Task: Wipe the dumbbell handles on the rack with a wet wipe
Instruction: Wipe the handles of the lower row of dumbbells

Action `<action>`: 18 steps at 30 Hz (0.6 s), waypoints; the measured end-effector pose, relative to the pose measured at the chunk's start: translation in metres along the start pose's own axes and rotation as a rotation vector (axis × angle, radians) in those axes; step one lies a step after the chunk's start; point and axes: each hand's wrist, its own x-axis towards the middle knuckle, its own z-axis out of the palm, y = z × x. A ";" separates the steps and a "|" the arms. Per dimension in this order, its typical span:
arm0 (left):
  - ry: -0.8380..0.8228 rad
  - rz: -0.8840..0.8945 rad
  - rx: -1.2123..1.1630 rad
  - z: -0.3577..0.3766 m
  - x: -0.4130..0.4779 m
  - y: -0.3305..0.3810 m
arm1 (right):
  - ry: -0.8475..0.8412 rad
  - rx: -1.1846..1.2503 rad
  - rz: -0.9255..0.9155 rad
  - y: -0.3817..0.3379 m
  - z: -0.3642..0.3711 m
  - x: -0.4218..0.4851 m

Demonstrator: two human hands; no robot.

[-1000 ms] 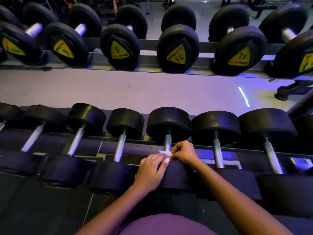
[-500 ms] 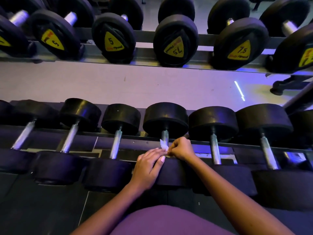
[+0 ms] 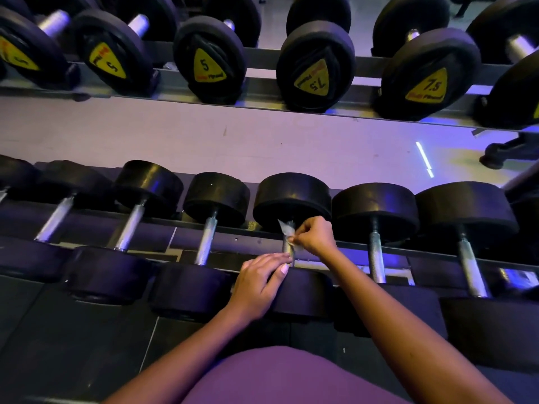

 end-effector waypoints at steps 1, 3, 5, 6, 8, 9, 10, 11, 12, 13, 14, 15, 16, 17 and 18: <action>0.001 -0.001 -0.004 0.000 0.000 0.000 | -0.050 -0.035 0.012 0.004 0.000 -0.001; 0.006 0.001 -0.008 0.000 0.000 -0.001 | -0.153 -0.090 0.023 0.015 0.002 -0.008; 0.016 0.008 -0.020 0.000 0.000 -0.001 | -0.223 -0.133 0.020 0.024 0.002 -0.016; 0.020 0.013 -0.024 0.000 0.000 -0.001 | -0.240 -0.133 0.022 0.027 0.001 -0.019; 0.028 0.017 -0.026 0.000 0.000 -0.001 | -0.267 -0.091 0.035 0.027 0.000 -0.019; 0.026 0.016 -0.026 0.000 0.000 -0.002 | -0.258 -0.049 0.049 0.025 0.000 -0.018; 0.023 0.015 -0.027 0.001 0.000 -0.002 | -0.219 -0.001 0.067 0.020 -0.003 -0.015; 0.021 0.011 -0.027 0.001 0.000 -0.002 | -0.157 0.046 0.077 0.017 -0.005 -0.010; 0.022 0.008 -0.025 0.001 0.000 -0.002 | -0.090 0.087 0.078 0.012 -0.009 -0.006; 0.026 0.005 -0.025 0.001 0.000 -0.002 | -0.030 0.131 0.069 0.008 -0.012 0.000; 0.027 0.002 -0.026 0.000 0.000 -0.001 | 0.010 0.170 0.067 0.004 -0.015 0.003; 0.026 0.000 -0.026 0.000 0.001 0.000 | 0.033 0.198 0.068 0.001 -0.016 0.007; 0.024 0.001 -0.026 0.000 0.001 0.000 | 0.040 0.202 0.072 0.000 -0.014 0.009; 0.022 0.004 -0.026 -0.001 0.001 0.000 | 0.039 0.189 0.079 0.000 -0.011 0.011; 0.021 0.006 -0.028 -0.001 0.001 0.000 | 0.034 0.168 0.091 0.001 -0.007 0.010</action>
